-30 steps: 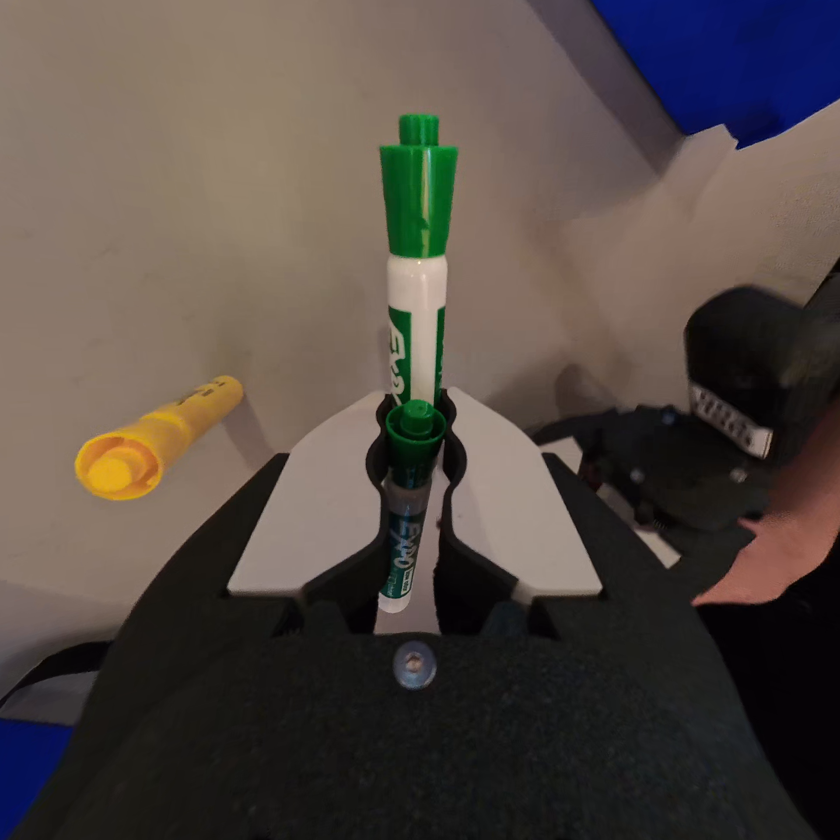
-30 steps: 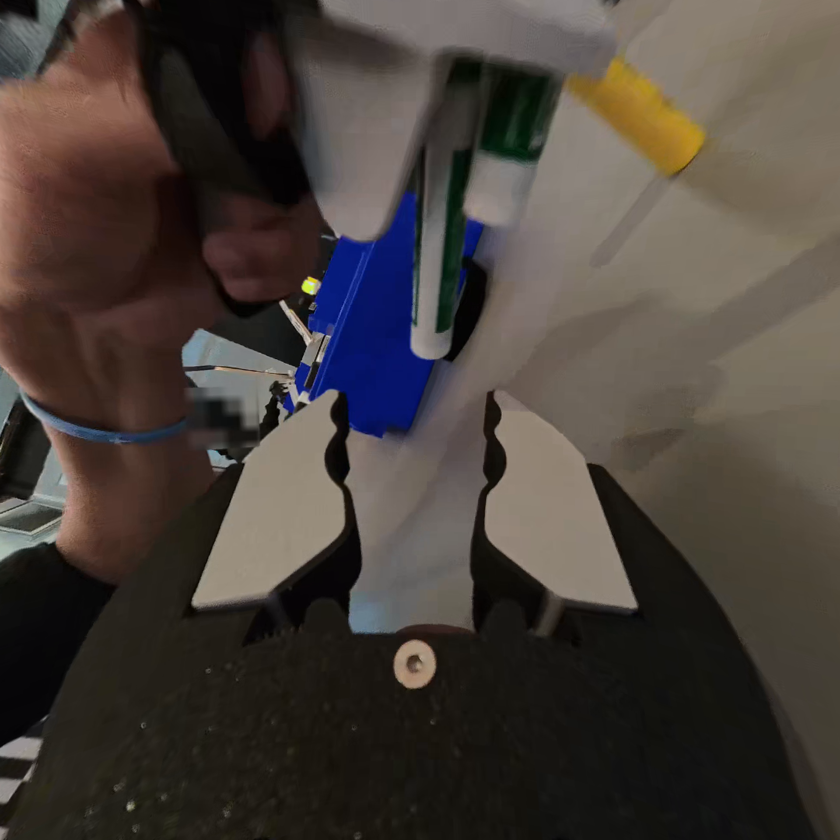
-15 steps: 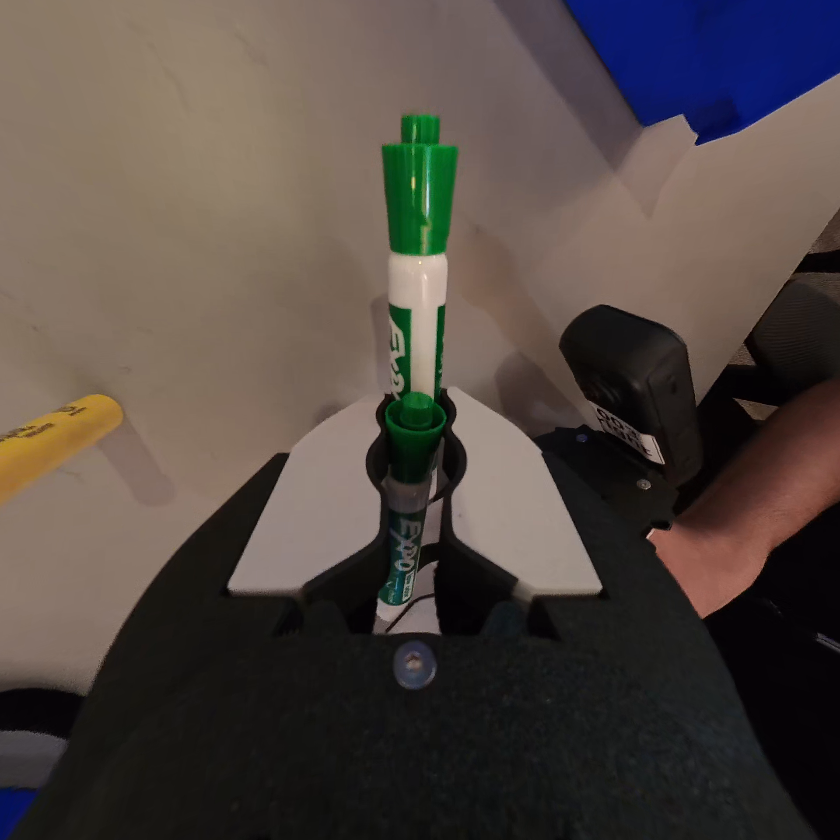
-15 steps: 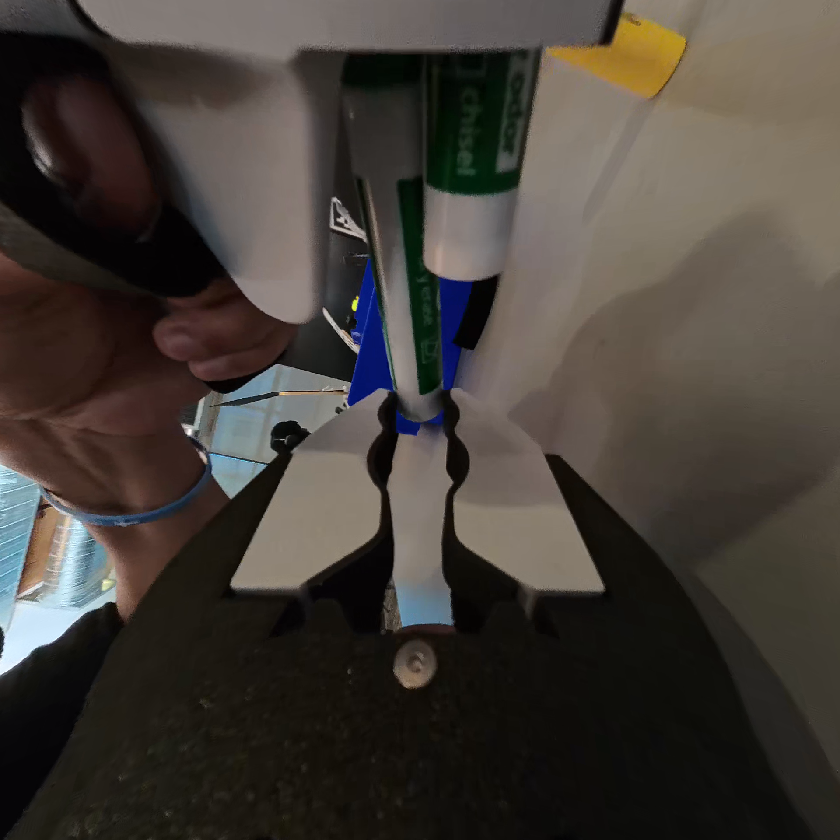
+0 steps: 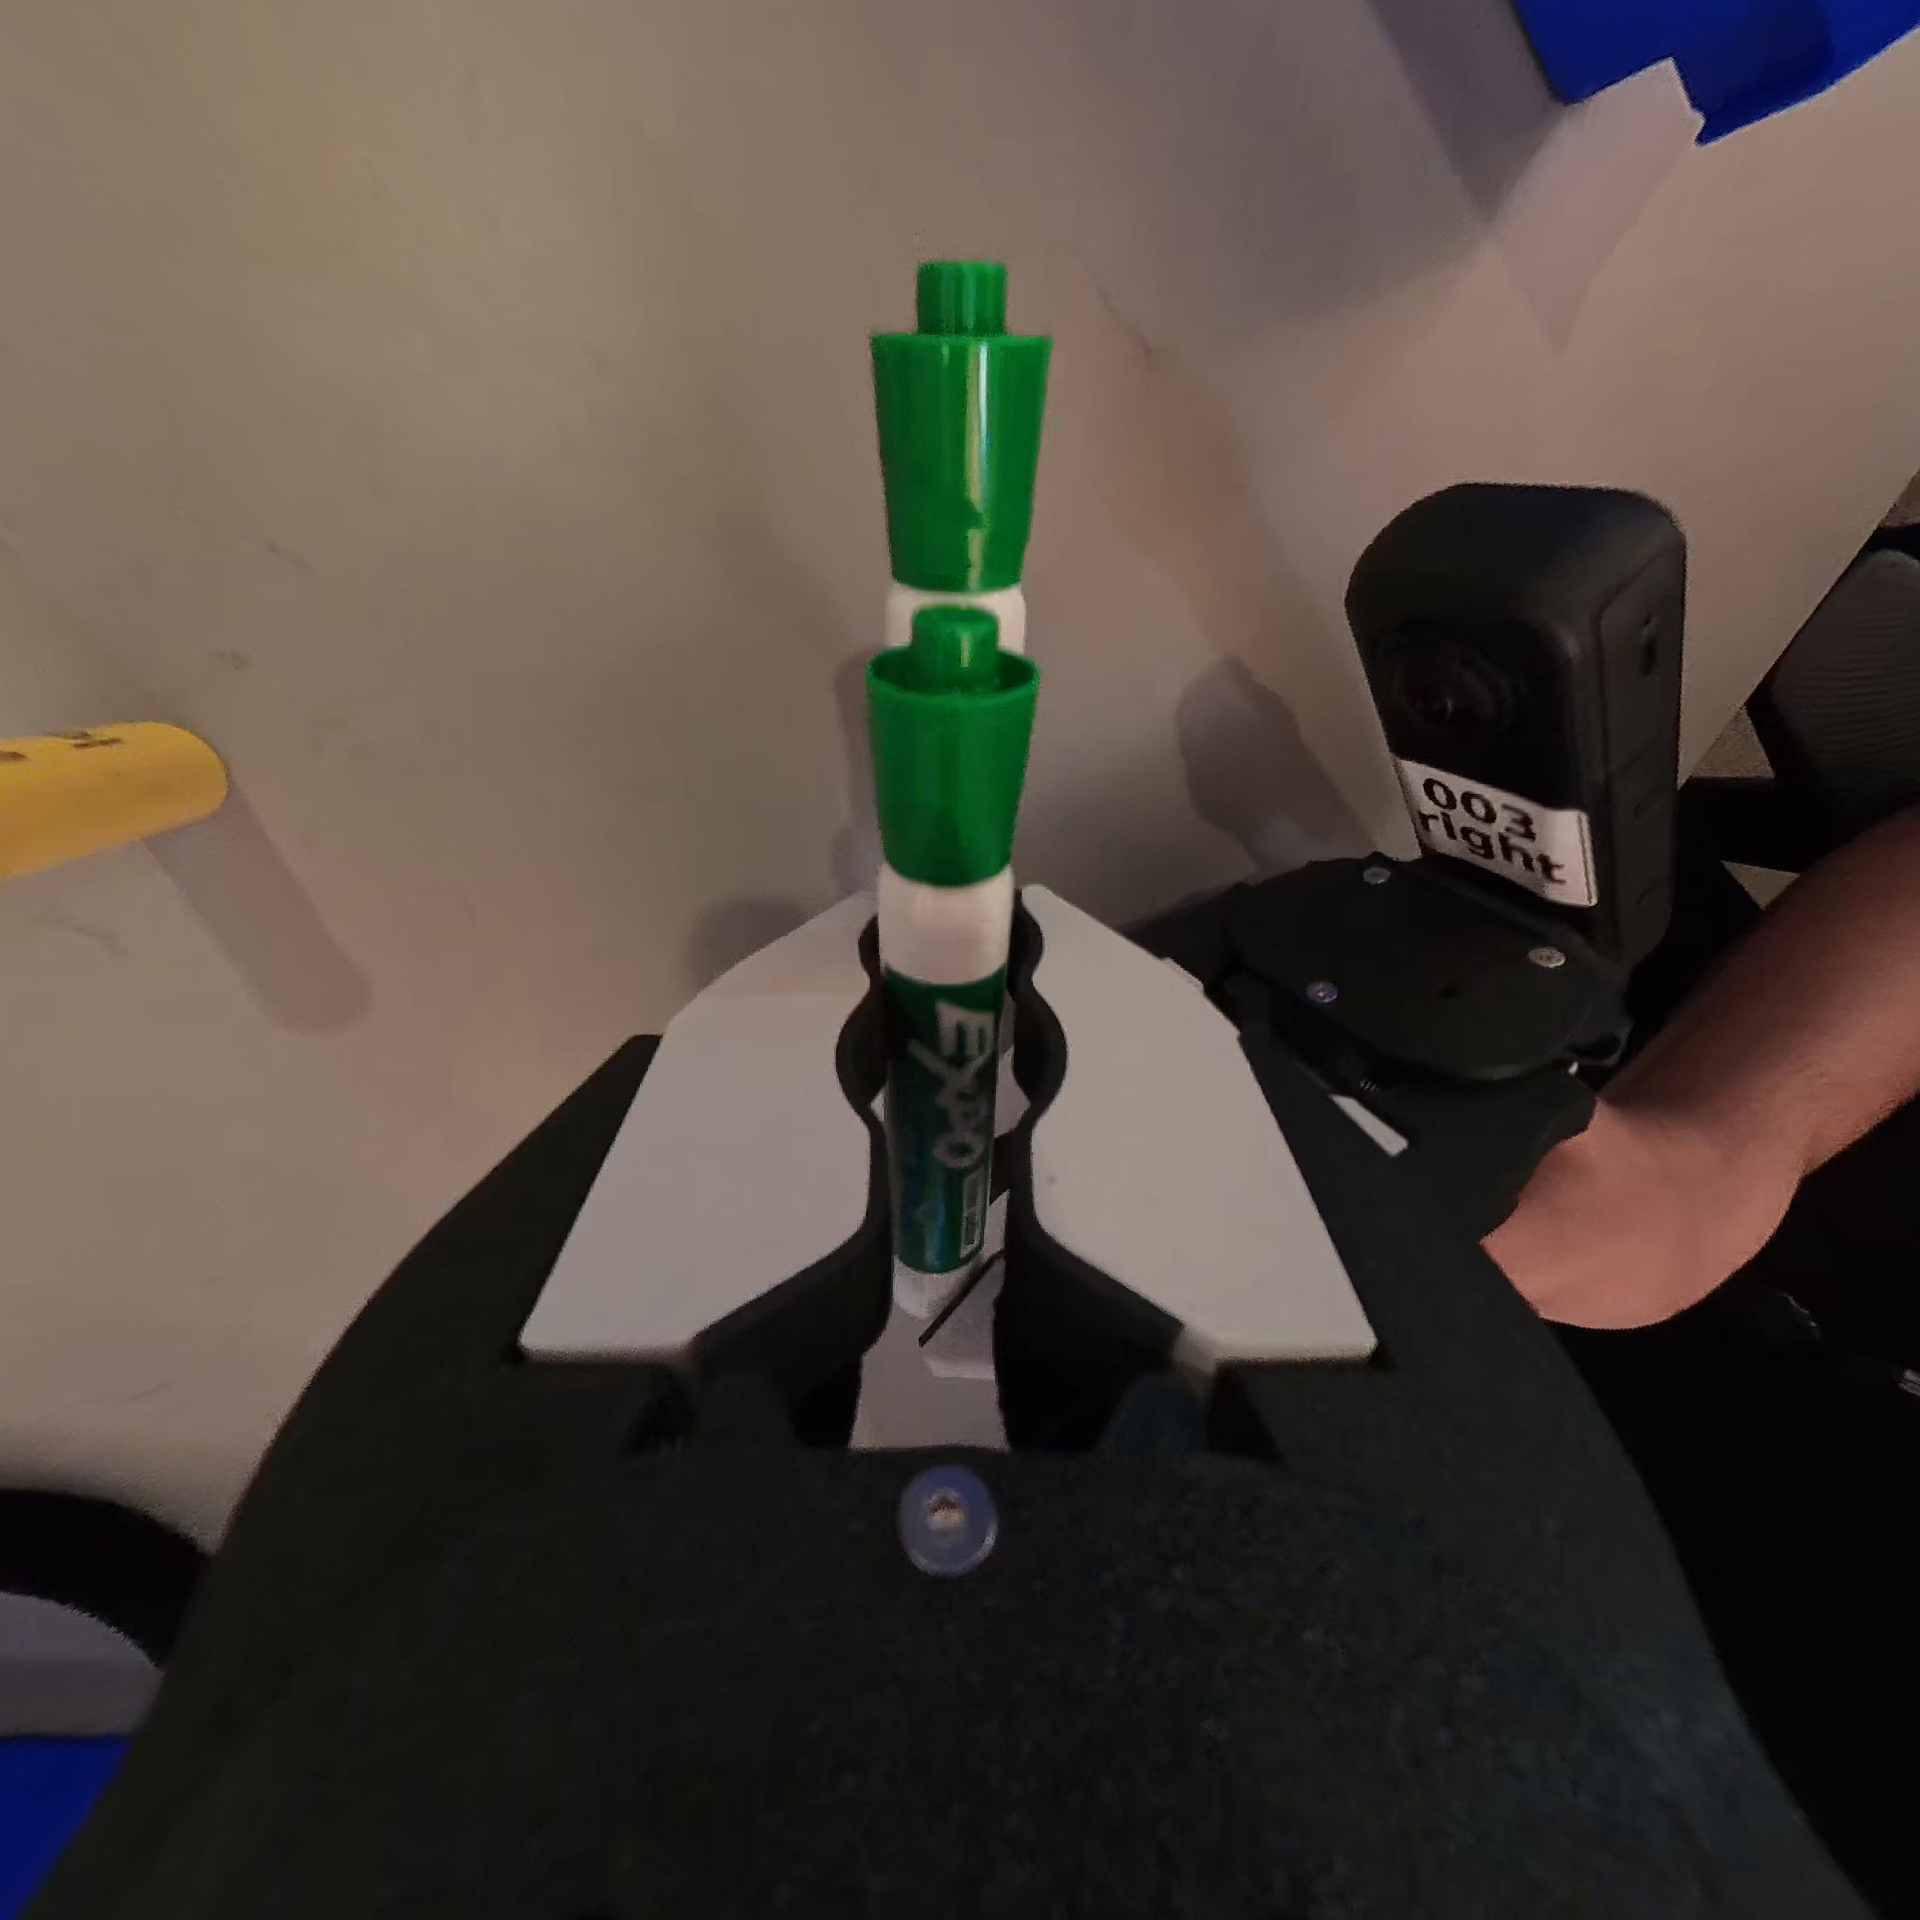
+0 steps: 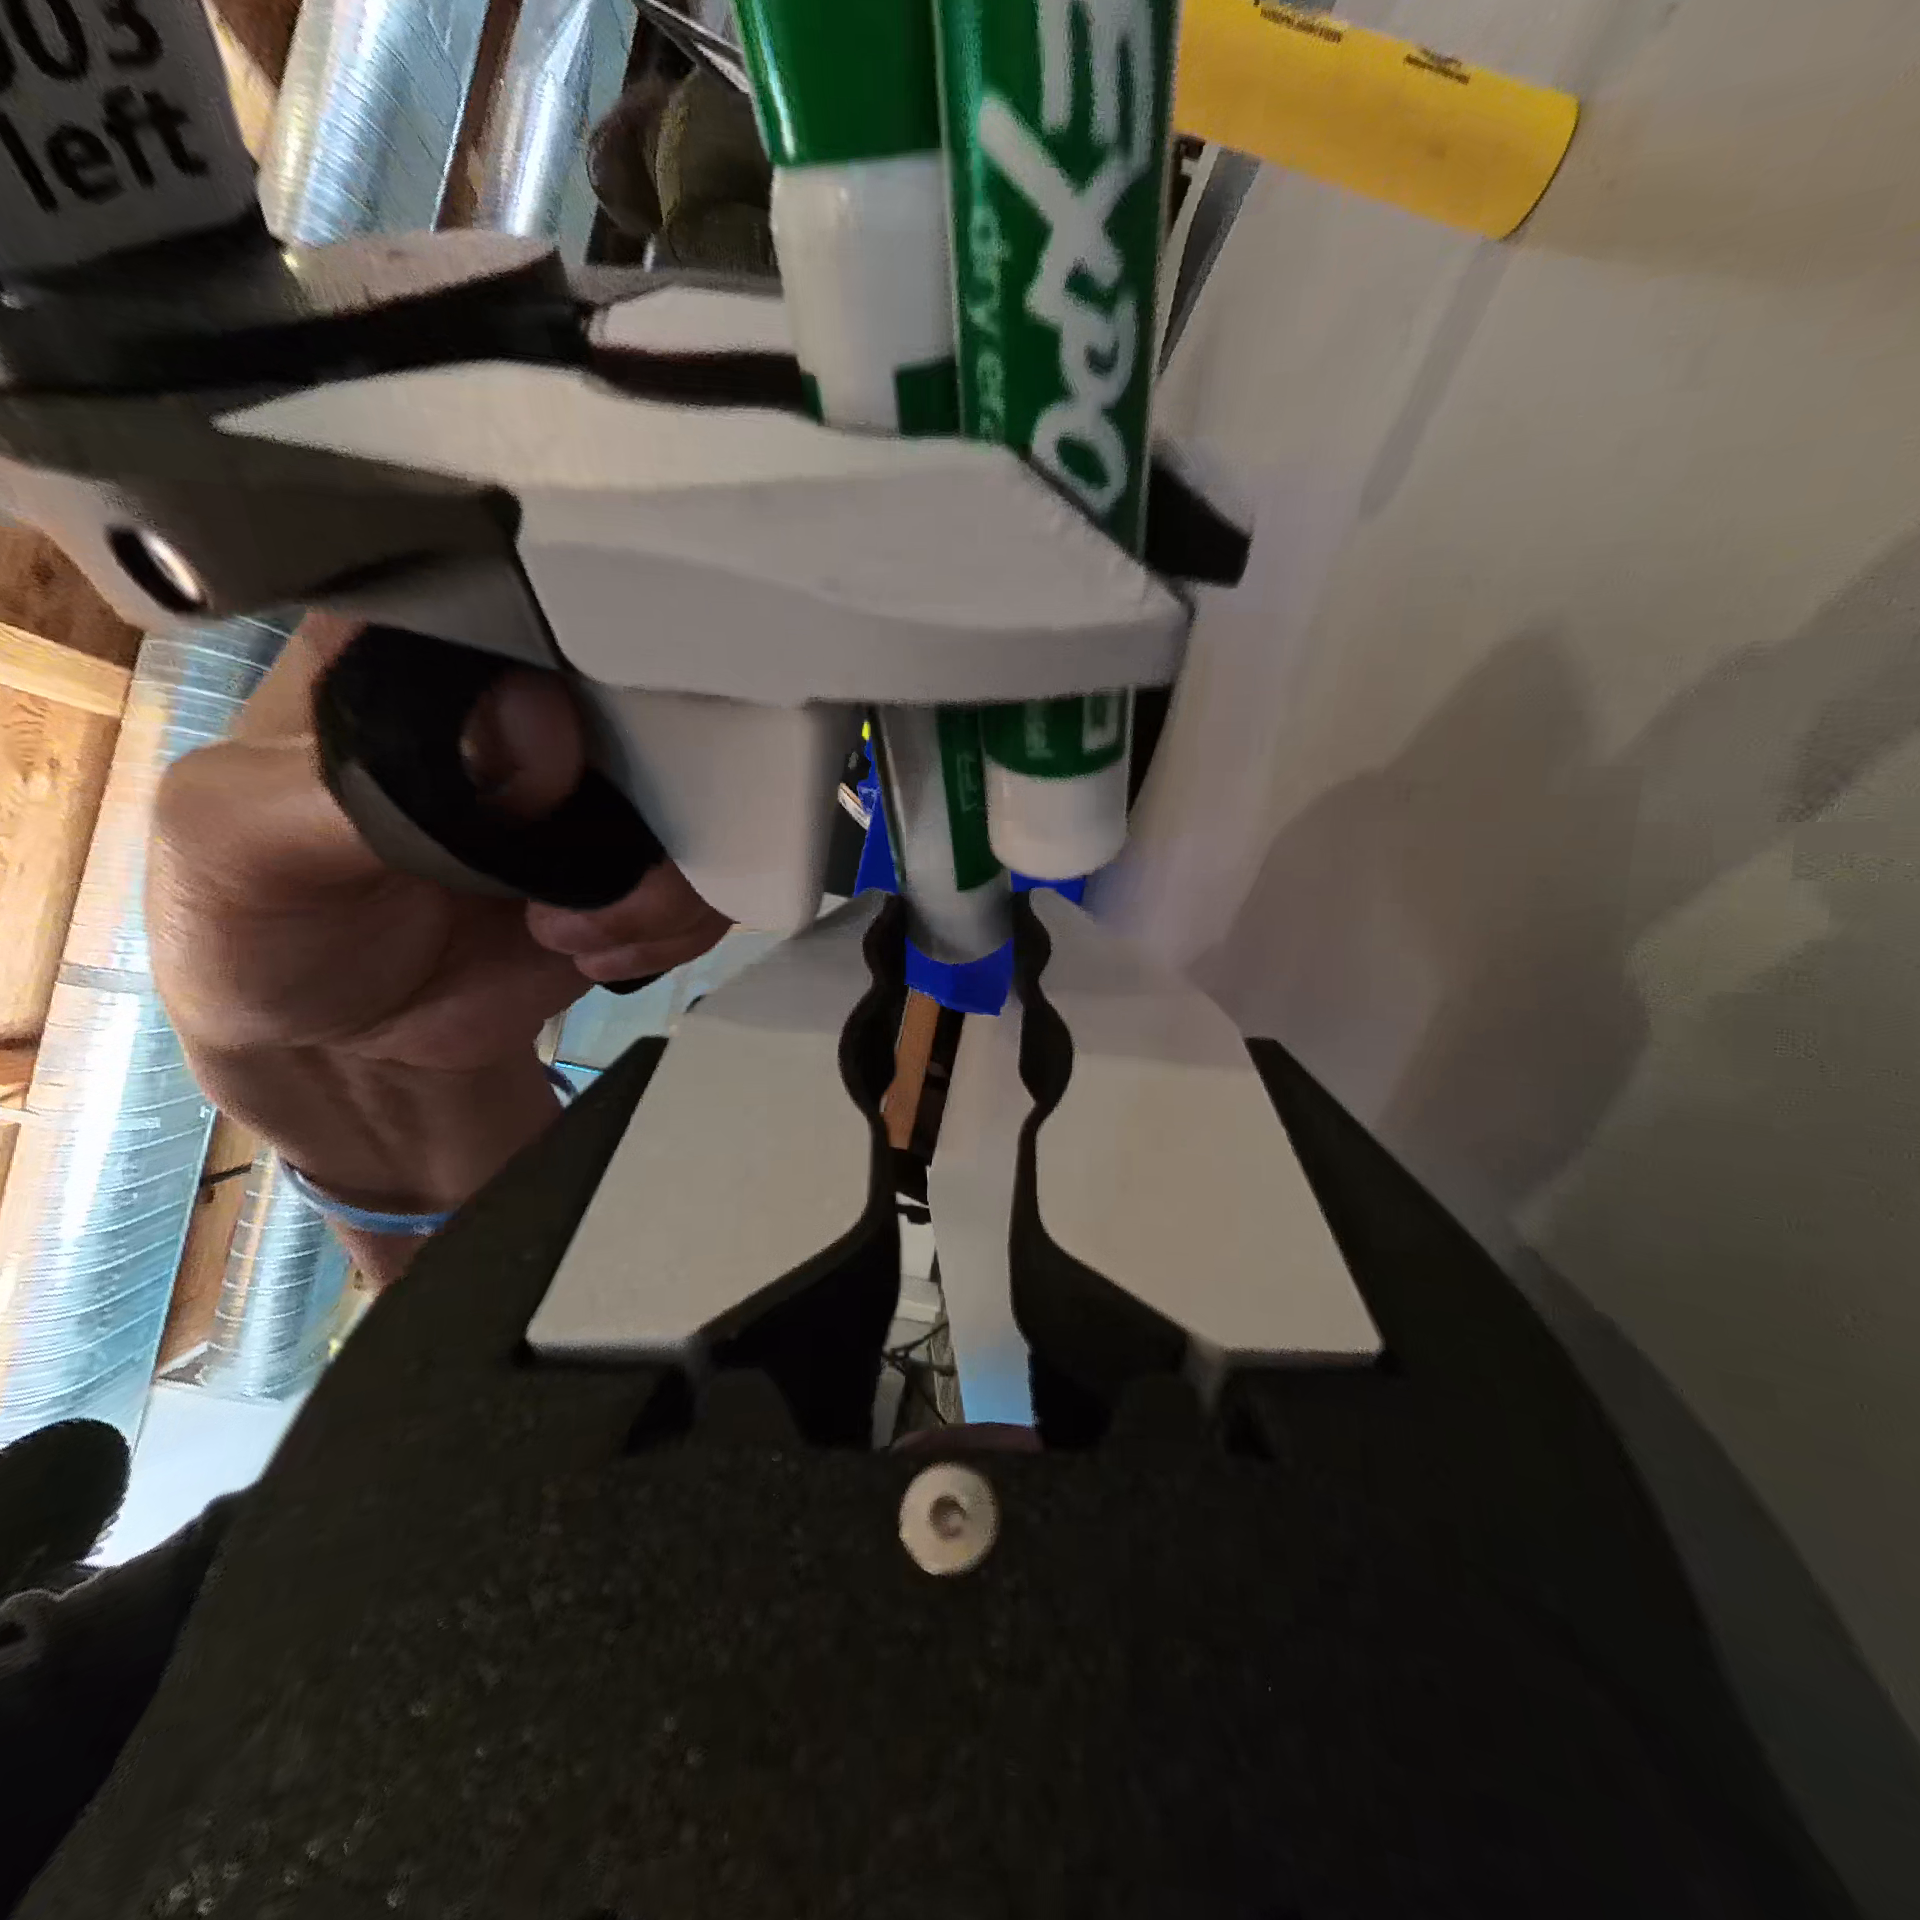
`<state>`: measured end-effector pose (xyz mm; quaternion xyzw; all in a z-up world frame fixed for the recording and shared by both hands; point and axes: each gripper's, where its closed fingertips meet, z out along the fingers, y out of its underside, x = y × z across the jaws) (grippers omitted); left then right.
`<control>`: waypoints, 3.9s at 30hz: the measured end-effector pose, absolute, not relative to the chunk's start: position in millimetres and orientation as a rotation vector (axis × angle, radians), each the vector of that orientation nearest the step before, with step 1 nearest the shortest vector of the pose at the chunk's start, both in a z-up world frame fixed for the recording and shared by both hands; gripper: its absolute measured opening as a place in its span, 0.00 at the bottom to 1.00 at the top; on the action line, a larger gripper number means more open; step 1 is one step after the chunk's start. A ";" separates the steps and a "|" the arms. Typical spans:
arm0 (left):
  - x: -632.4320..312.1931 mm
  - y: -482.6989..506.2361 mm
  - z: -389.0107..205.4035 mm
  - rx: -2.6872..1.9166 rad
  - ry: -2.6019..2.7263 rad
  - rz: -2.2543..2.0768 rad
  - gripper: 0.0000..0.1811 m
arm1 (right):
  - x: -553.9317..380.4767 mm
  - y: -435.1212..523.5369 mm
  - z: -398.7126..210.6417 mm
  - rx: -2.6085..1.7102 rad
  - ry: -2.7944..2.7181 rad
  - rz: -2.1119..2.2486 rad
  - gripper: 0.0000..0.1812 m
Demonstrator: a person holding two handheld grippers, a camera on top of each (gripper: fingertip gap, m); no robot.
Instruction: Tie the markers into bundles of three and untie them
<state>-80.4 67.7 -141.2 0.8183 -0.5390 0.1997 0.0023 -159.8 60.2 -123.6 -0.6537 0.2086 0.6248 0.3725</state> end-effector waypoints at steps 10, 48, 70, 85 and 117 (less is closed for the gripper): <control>-95.9 75.3 -143.1 2.555 -1.740 0.447 0.10 | -162.6 58.2 -127.7 -1.638 0.583 1.673 0.13; -153.0 56.2 -154.1 1.753 -2.273 0.005 0.10 | -106.6 52.3 -106.1 -1.736 -0.786 0.941 0.24; -160.8 46.5 -152.7 1.724 -2.390 0.089 0.10 | -102.1 37.7 -112.3 -1.748 -0.917 1.009 0.08; -167.0 46.3 -154.3 1.780 -2.381 0.109 0.10 | -105.9 37.9 -111.9 -1.747 -0.886 1.062 0.11; -155.4 41.0 -159.8 1.869 -2.419 0.268 0.10 | -104.4 36.2 -167.2 -1.931 -1.189 0.647 0.15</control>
